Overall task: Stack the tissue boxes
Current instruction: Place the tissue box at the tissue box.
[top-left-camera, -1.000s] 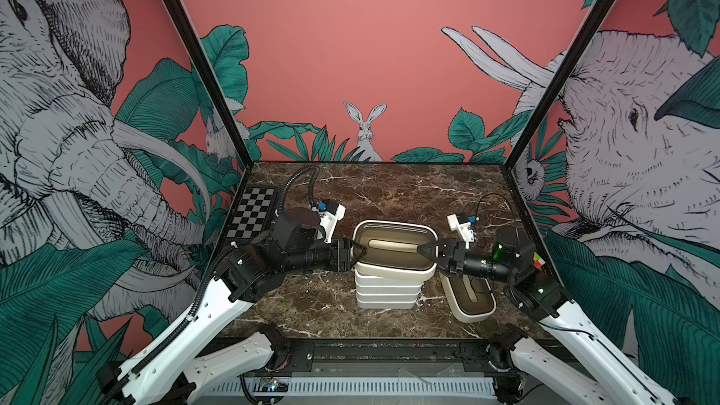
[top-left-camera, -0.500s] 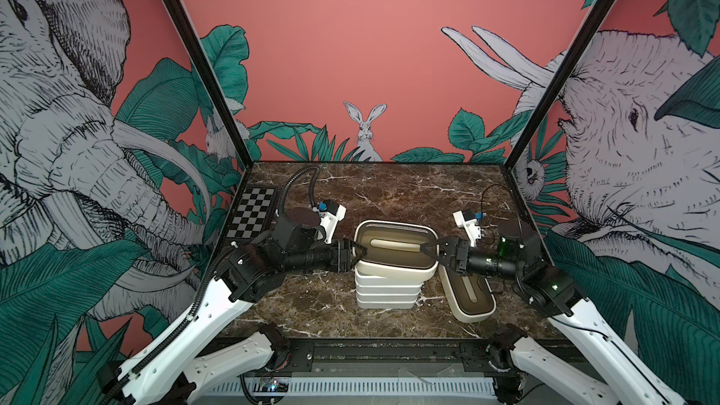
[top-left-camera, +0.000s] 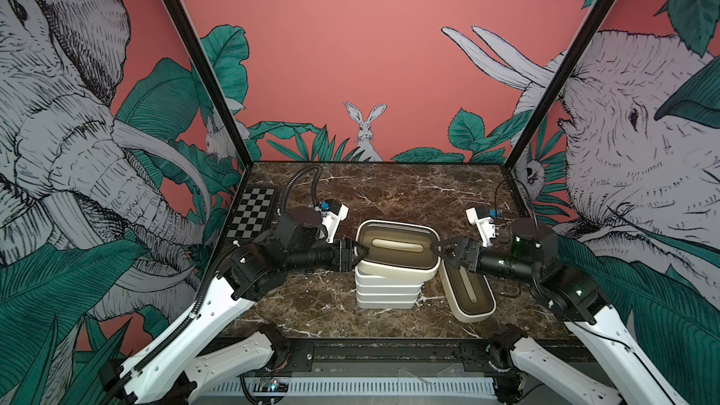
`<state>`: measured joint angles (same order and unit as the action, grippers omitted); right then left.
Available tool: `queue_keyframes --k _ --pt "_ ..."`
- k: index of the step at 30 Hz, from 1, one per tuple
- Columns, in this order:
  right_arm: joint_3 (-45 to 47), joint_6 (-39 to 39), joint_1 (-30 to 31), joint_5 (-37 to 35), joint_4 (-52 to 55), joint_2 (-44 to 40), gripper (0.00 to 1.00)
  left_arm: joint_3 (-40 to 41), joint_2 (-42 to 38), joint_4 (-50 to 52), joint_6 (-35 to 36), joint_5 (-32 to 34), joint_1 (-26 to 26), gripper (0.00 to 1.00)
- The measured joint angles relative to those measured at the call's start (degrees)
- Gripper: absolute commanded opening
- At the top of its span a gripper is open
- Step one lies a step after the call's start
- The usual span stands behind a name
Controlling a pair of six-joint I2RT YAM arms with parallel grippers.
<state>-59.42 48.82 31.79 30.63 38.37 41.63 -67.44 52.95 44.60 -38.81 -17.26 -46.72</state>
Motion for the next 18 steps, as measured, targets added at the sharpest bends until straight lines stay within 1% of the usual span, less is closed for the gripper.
queue_keyframes --k 6,12,15,18 --pt "0.26 3.13 -0.02 4.79 -4.92 -0.17 0.97 0.0 0.44 -0.68 0.48 -0.39 0.04 0.56" --pt "-0.96 3.91 0.11 6.8 -3.8 -0.61 0.97 0.0 -0.11 -0.63 0.96 0.66 0.15 0.6" --pt "-1.27 4.24 0.7 8.41 -3.8 -2.75 0.96 -0.02 -0.79 -0.7 1.36 1.53 0.15 0.61" --pt "-0.17 6.16 2.27 8.79 -4.35 -6.29 0.95 -0.57 -1.05 -0.57 1.81 2.4 0.15 0.61"
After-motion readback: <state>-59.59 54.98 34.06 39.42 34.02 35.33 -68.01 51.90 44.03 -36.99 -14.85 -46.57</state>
